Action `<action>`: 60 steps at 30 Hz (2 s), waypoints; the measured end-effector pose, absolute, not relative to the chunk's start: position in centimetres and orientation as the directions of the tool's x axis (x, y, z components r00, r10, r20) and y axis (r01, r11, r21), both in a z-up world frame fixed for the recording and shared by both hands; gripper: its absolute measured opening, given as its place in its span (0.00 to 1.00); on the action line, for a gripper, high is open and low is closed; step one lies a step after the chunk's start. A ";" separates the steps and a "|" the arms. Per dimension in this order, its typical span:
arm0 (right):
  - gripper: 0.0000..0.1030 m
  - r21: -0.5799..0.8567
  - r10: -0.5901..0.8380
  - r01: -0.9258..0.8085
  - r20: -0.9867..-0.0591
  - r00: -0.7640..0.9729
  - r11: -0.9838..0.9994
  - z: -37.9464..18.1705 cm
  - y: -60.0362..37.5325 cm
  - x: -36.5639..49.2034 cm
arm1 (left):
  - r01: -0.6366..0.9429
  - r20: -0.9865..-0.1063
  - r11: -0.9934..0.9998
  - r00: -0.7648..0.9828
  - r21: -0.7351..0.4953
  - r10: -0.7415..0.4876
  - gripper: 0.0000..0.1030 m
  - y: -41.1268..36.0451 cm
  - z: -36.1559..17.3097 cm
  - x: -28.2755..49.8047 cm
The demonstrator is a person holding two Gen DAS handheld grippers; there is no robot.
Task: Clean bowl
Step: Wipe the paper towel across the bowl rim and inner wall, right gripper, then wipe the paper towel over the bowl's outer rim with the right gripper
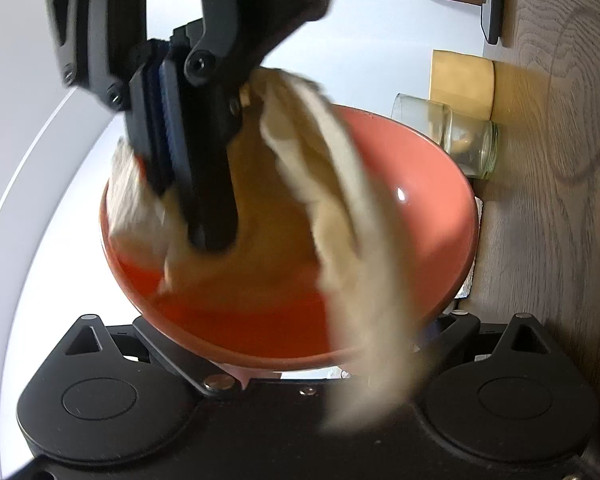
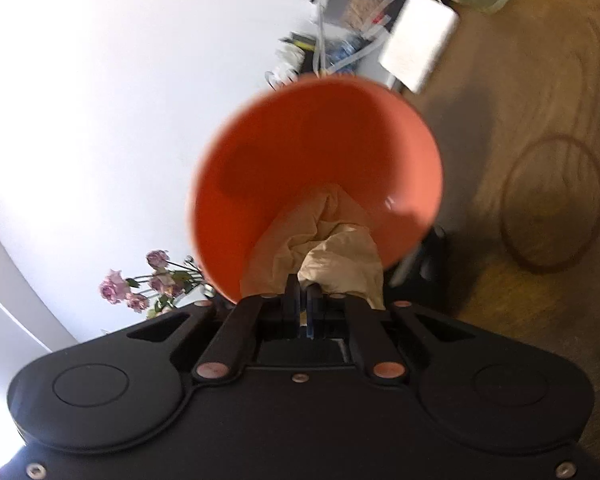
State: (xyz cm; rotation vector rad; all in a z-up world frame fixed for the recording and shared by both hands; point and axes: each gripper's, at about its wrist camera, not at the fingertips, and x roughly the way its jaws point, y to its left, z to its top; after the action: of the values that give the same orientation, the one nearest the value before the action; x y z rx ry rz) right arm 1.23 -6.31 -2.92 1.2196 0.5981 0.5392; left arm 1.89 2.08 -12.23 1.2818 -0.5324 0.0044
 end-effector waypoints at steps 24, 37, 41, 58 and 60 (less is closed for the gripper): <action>0.05 0.938 0.574 0.077 -0.271 0.773 0.338 -6.1 -8.4 2.6 | -0.294 0.380 0.301 0.881 0.907 -0.283 0.93 2.2 -12.1 1.7; 0.05 0.972 0.767 -0.111 -0.091 0.635 0.207 -2.6 -5.6 -1.0 | -0.299 0.380 0.296 0.885 0.907 -0.270 0.93 2.2 -12.0 1.6; 0.05 0.958 0.741 -0.190 -0.034 0.670 0.216 -0.5 -6.2 -1.5 | -0.299 0.380 0.296 0.885 0.907 -0.269 0.93 2.2 -12.0 1.6; 0.05 0.956 0.469 -0.064 -0.080 0.879 0.285 -0.9 -14.1 0.7 | -0.300 0.380 0.295 0.885 0.907 -0.269 0.93 2.4 -12.0 1.7; 0.05 0.956 0.456 -0.011 -0.129 0.880 0.293 -2.5 -14.2 1.5 | -0.300 0.380 0.295 0.885 0.907 -0.269 0.93 2.3 -12.1 1.8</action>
State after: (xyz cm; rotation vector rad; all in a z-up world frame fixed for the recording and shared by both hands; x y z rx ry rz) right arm 1.52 -14.20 -2.46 1.2434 0.4177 0.3236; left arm 1.80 2.33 -12.08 1.2880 -0.5201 0.0215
